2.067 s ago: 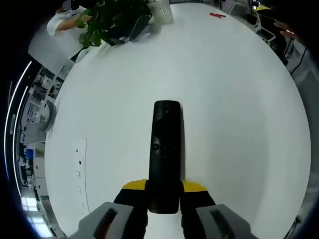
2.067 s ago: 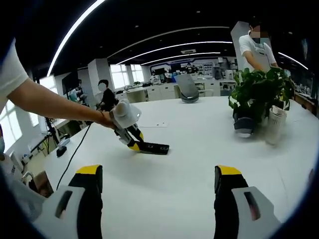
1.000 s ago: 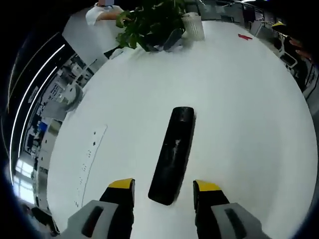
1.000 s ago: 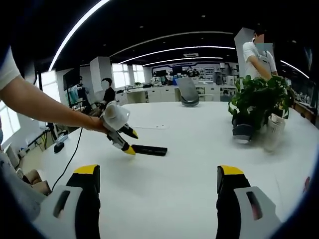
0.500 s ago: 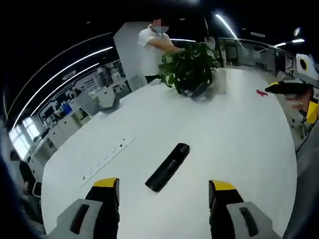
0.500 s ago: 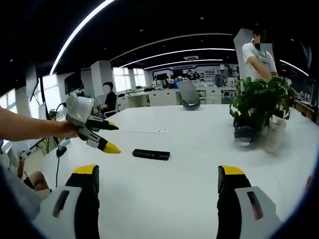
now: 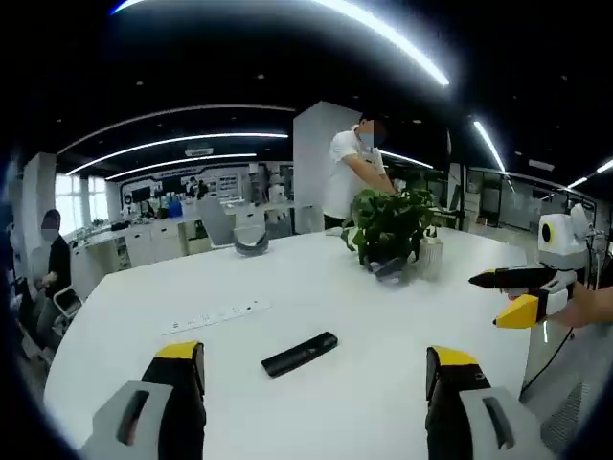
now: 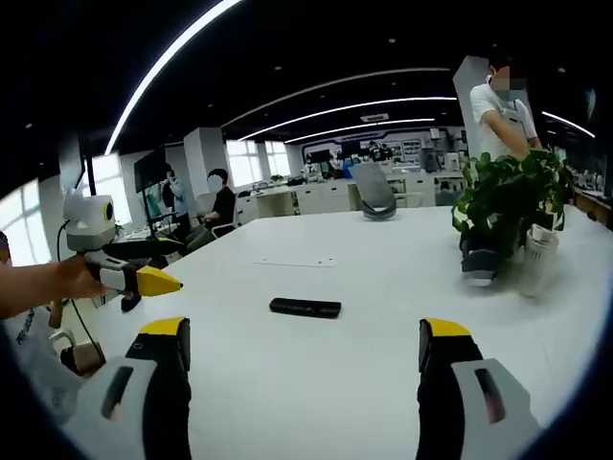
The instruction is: Press the specified remote control buttons in sequence, fully releasing each button before pressing the next.
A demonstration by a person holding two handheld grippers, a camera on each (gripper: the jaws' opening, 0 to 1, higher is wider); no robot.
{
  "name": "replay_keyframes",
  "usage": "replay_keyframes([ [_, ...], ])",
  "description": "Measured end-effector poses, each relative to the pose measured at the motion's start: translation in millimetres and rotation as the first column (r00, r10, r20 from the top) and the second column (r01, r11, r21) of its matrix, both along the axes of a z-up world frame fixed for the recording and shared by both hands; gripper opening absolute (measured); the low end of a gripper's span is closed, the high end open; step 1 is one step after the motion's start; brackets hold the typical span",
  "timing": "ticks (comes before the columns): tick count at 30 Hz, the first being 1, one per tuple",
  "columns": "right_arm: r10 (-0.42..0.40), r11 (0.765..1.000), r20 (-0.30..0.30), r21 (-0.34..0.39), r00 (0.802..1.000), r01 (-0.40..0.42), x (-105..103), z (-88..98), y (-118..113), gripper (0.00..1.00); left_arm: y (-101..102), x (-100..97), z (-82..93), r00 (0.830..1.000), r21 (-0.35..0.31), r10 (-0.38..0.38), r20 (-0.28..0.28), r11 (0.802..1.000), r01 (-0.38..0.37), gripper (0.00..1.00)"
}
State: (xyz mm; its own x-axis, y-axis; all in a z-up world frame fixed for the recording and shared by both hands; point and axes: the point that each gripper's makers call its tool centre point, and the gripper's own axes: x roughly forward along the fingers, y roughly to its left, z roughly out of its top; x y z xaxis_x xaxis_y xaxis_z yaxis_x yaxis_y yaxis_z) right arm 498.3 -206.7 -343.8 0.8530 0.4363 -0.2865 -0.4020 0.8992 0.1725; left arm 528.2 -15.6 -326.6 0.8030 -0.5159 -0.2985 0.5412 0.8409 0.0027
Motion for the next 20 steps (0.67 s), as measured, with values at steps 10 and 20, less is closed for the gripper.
replay_keyframes([
  [10, -0.002, 1.000, 0.010, -0.009, 1.000, 0.002, -1.8, 0.7, 0.0, 1.00, 7.4, -18.8, -18.3, 0.997, -0.065, 0.073, 0.018, 0.995, -0.072, 1.00],
  [20, 0.016, 0.999, 0.002, -0.042, 1.000, -0.016, -3.4, -5.2, 3.7, 1.00, 17.8, -24.7, -27.7, 0.994, -0.073, 0.111, 0.019, 0.991, -0.110, 1.00],
])
